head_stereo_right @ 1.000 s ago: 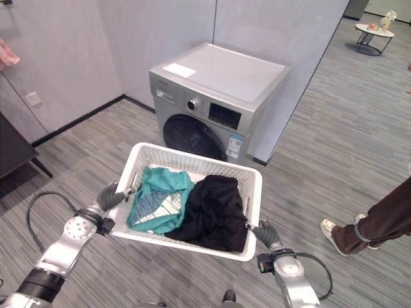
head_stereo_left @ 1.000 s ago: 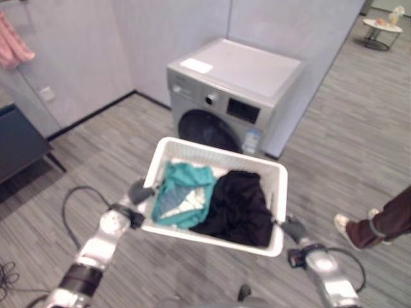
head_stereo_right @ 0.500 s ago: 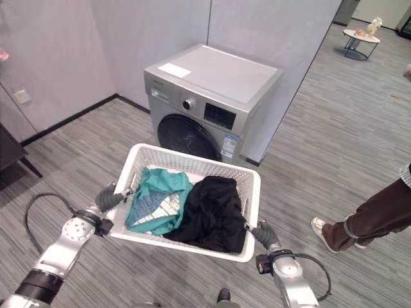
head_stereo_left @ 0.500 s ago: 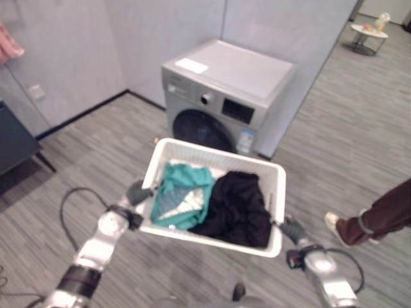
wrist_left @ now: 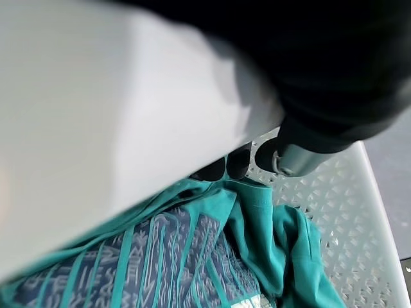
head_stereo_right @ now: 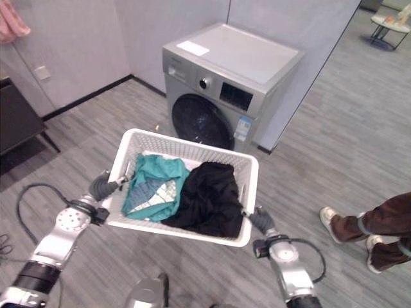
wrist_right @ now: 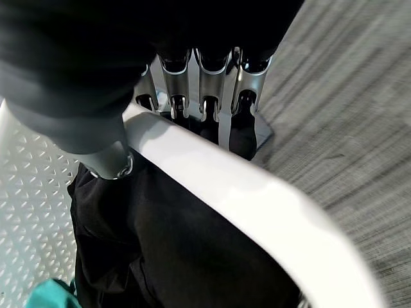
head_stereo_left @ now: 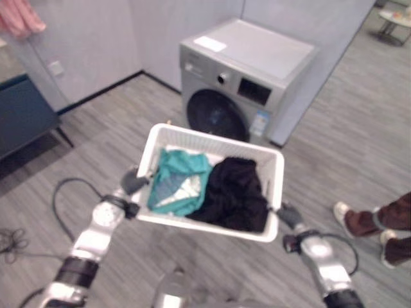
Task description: Grab the laundry basket,head to the washer,open it,put in the laundry and shut it.
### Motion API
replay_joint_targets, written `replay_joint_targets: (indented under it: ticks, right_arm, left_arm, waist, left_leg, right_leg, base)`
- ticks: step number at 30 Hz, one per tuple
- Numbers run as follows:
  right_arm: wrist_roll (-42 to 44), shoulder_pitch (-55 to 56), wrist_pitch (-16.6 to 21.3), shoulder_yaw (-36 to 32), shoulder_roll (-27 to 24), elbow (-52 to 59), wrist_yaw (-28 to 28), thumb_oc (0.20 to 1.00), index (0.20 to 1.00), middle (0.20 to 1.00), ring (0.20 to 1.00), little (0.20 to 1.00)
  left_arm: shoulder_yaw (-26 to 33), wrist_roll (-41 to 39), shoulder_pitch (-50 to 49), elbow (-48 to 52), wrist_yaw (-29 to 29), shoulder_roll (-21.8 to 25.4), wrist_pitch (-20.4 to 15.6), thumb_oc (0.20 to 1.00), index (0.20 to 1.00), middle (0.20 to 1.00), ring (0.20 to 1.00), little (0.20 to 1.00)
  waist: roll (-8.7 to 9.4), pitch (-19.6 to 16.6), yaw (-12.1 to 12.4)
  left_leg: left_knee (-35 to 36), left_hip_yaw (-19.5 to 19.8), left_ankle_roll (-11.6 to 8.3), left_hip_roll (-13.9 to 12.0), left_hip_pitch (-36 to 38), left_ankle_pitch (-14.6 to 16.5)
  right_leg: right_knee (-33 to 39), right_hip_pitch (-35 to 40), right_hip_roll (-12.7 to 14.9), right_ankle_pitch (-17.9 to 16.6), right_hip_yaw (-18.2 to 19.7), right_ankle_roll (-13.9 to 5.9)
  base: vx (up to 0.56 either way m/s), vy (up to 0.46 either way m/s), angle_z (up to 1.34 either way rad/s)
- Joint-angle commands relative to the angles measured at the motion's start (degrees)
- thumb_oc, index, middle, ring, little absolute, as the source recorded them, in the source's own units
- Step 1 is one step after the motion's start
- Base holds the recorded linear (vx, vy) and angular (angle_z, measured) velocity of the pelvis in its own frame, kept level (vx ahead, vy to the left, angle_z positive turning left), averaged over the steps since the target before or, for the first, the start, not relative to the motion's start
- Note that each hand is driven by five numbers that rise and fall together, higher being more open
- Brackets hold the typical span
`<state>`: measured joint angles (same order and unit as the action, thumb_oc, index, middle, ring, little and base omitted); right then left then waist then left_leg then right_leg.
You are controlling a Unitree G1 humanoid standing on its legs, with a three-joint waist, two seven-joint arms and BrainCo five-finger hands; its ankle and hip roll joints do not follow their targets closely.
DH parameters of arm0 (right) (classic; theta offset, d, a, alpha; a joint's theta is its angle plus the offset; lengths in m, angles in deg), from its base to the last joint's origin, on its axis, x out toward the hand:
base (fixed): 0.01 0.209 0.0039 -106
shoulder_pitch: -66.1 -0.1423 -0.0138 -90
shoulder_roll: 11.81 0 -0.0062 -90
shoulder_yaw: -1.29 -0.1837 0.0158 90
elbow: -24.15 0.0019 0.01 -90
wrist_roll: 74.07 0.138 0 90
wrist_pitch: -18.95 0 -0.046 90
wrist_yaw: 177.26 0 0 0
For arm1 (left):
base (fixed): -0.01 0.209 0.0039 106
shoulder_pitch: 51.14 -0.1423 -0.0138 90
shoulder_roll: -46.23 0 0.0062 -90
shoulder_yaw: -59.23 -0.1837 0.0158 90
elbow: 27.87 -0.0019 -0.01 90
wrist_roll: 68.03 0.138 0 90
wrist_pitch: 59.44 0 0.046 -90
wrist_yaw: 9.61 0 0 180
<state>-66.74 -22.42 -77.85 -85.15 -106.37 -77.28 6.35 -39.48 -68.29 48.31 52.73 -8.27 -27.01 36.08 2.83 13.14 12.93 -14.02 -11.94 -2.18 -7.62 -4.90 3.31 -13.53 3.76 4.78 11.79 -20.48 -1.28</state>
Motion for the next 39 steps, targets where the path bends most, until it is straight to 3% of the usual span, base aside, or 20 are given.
replay_joint_targets:
  ticks: [1, 9, 28, 39]
  right_arm:
    - [3.46, 2.5, 3.71, -8.27, -6.41, 0.44, -4.7, 0.2, 0.2, 0.2, 0.2, 0.2]
    - [2.8, 3.5, 3.91, -8.32, -6.45, 0.41, -5.06, 0.2, 0.2, 0.2, 0.2, 0.2]
    - [2.82, 5.9, 3.82, -11.01, -4.86, 1.65, -5.54, 0.2, 0.2, 0.2, 0.2, 0.2]
    - [2.68, 6.56, 3.92, -11.29, -4.57, 1.27, -5.44, 0.2, 0.2, 0.2, 0.2, 0.2]
  left_arm:
    - [3.52, -1.84, 7.4, -3.3, -4.96, 4.72, -3.25, 0.2, 0.2, 0.2, 0.2, 0.2]
    - [2.56, -2.76, 6.87, -4.67, -5.1, 2.99, -2.89, 0.2, 0.2, 0.2, 0.2, 0.2]
    - [5.99, -2.62, 0.7, -2.95, -3.99, 2.73, -2.76, 0.2, 0.2, 0.2, 0.2, 0.2]
    - [6.53, -2.71, -0.58, -2.91, -3.76, 2.13, -2.69, 0.2, 0.2, 0.2, 0.2, 0.2]
  waist:
    - [1.18, -4.97, -2.43]
    - [1.31, -5.73, -3.07]
    - [-1.3, -8.25, -4.95]
    - [-1.37, -8.68, -5.35]
  left_leg:
    - [-0.19, 0.1, 1.41, 1.59, -8.48, -5.59]
    - [1.1, 1.39, 1.55, 1.46, -7.71, -5.83]
    - [4.11, 0.86, 2.12, 3.53, -4.37, -4.92]
    - [5.75, 0.91, 2.07, 3.85, -3.48, -5.24]
  right_leg:
    - [2.01, 6.1, -0.37, 2.6, 0.79, -2.24]
    - [3.24, 7.18, -1.19, 3.42, -1.56, -1.68]
    - [4.77, 8.57, 0.58, 3.16, -1.75, -2.4]
    - [5.96, 8.95, 0.59, 2.39, -1.59, -2.76]
  base:
    - [-0.11, -0.034, 0.0]
    - [-0.01, -0.029, 0.11]
    - [0.05, 0.009, 0.02]
    - [0.01, 0.008, 0.03]
